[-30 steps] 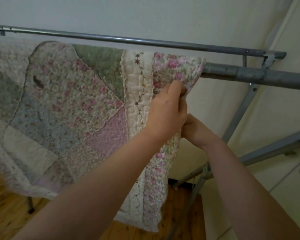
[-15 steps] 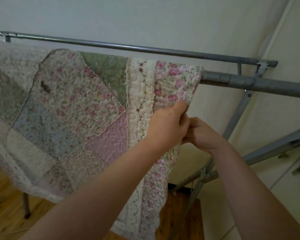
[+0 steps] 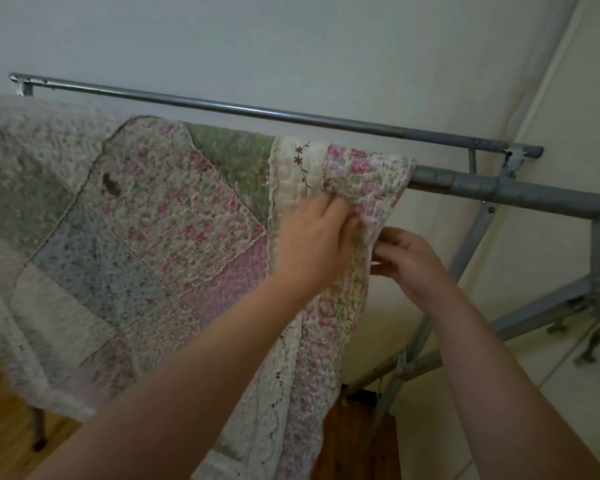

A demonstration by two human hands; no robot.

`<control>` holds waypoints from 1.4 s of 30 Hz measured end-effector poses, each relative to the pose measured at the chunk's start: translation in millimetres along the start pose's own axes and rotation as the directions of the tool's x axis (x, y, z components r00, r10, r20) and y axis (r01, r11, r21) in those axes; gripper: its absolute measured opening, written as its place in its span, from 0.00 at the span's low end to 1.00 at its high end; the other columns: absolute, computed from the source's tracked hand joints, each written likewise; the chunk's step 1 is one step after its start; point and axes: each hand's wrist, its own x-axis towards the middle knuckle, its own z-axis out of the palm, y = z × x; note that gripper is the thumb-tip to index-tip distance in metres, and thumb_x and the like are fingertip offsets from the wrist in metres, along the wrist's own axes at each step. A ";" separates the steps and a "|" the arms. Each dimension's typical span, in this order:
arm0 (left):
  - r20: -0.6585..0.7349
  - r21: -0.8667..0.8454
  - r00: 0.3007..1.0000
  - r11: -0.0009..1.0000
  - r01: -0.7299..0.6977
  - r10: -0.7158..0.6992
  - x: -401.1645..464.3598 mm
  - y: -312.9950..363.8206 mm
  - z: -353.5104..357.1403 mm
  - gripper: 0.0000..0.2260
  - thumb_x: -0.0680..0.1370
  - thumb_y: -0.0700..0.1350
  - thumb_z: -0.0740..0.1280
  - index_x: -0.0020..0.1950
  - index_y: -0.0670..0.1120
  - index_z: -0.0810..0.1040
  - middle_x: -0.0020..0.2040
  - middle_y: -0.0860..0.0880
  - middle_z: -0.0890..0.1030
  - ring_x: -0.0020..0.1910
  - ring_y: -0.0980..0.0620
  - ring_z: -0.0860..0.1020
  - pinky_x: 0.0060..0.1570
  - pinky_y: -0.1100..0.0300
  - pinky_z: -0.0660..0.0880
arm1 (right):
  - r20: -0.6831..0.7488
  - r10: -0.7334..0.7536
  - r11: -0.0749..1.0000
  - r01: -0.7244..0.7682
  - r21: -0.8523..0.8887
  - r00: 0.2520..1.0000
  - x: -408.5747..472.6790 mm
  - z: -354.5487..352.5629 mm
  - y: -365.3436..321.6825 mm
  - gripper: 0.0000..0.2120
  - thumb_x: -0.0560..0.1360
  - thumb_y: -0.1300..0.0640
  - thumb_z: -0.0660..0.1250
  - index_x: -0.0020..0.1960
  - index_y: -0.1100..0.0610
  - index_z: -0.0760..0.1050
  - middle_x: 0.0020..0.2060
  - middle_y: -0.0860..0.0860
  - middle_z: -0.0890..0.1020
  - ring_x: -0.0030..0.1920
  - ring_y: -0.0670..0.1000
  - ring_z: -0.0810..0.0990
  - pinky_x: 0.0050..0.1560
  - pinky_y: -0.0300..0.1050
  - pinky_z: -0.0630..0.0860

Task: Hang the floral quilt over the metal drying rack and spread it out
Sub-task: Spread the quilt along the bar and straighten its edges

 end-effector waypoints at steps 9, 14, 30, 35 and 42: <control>-0.164 0.292 0.986 0.956 0.029 0.020 23.5 -57.8 -29.9 0.23 0.67 0.60 0.70 0.53 0.44 0.78 0.53 0.38 0.77 0.53 0.38 0.74 0.53 0.49 0.64 | -0.503 -0.289 0.938 0.136 -0.318 0.815 -2.9 47.7 2.4 0.04 0.72 0.57 0.69 0.42 0.51 0.75 0.37 0.41 0.79 0.35 0.35 0.77 0.36 0.35 0.73; -0.068 0.338 0.989 0.936 -0.103 0.133 38.3 -102.1 -48.8 0.25 0.73 0.63 0.62 0.59 0.46 0.76 0.56 0.42 0.78 0.57 0.39 0.75 0.57 0.43 0.65 | -0.546 -0.652 0.711 0.176 -0.680 0.526 -0.7 80.3 7.4 0.37 0.70 0.60 0.72 0.70 0.63 0.55 0.64 0.55 0.65 0.65 0.47 0.65 0.64 0.39 0.68; -0.011 0.320 0.973 0.923 -0.214 0.230 60.4 -265.4 -124.6 0.30 0.71 0.69 0.57 0.50 0.43 0.77 0.43 0.42 0.80 0.43 0.41 0.77 0.47 0.49 0.68 | -0.061 -0.861 -0.019 -0.152 -0.988 0.504 89.6 186.4 -33.0 0.19 0.76 0.49 0.59 0.60 0.59 0.74 0.57 0.58 0.79 0.63 0.59 0.74 0.66 0.70 0.52; -0.018 0.289 0.971 0.931 -0.223 0.238 60.6 -294.2 -137.5 0.28 0.72 0.67 0.57 0.49 0.43 0.77 0.41 0.42 0.80 0.41 0.41 0.77 0.45 0.50 0.68 | -0.007 -0.840 -0.054 -0.096 -0.994 0.543 117.6 227.5 -46.8 0.19 0.76 0.48 0.58 0.56 0.59 0.77 0.49 0.56 0.82 0.50 0.57 0.79 0.60 0.60 0.65; -0.048 0.284 0.976 0.939 -0.193 0.214 52.1 -326.7 -152.9 0.25 0.74 0.63 0.58 0.54 0.43 0.77 0.47 0.42 0.81 0.47 0.41 0.77 0.49 0.50 0.65 | 0.011 -0.838 -0.077 -0.098 -0.992 0.545 127.7 239.7 -46.4 0.18 0.77 0.47 0.57 0.55 0.58 0.77 0.47 0.55 0.82 0.47 0.58 0.78 0.52 0.53 0.66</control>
